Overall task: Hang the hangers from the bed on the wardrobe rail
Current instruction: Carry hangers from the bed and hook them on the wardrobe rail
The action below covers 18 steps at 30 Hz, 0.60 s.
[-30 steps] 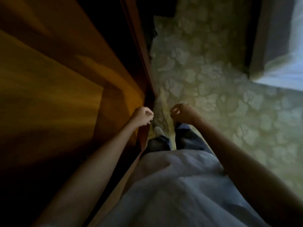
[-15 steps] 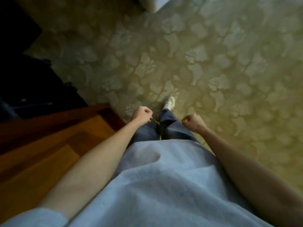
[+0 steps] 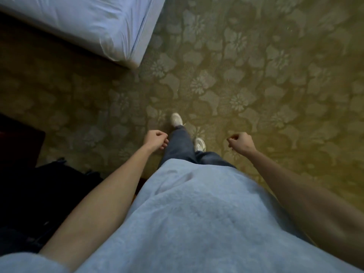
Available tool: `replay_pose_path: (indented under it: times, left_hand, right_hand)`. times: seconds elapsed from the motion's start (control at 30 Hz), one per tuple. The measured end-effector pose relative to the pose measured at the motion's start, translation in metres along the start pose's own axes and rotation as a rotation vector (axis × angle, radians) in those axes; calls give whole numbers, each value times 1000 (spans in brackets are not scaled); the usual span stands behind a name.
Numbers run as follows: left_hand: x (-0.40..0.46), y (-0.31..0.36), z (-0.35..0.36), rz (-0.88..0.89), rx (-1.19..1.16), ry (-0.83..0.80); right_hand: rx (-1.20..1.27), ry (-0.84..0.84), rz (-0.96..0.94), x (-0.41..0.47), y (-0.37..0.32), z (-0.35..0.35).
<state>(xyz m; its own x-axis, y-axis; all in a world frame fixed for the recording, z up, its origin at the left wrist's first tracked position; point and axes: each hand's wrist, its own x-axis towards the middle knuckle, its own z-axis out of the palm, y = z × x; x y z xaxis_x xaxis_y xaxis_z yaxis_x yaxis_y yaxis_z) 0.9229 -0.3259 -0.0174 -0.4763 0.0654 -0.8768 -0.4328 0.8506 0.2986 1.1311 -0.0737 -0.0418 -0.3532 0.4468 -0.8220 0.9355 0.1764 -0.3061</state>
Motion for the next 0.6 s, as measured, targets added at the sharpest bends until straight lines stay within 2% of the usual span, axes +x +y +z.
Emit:
replay_pose_path:
  times: [0.2,0.33,0.5,0.6]
  left_hand:
    - [37,22,-41,-135,-63,27]
    - [77,66,-78,-194,-76,38]
    - [140,177,-129,-194,-155,28]
    - [180,268,-155,-91,-192,10]
  right_hand:
    - [54,1,-238,76,-158,-37]
    - [-22,-53,-267,136,-249,-86]
    - [-127,-29,-190,183,-318,-160]
    - [-117,12,-140,207,-348,-202]
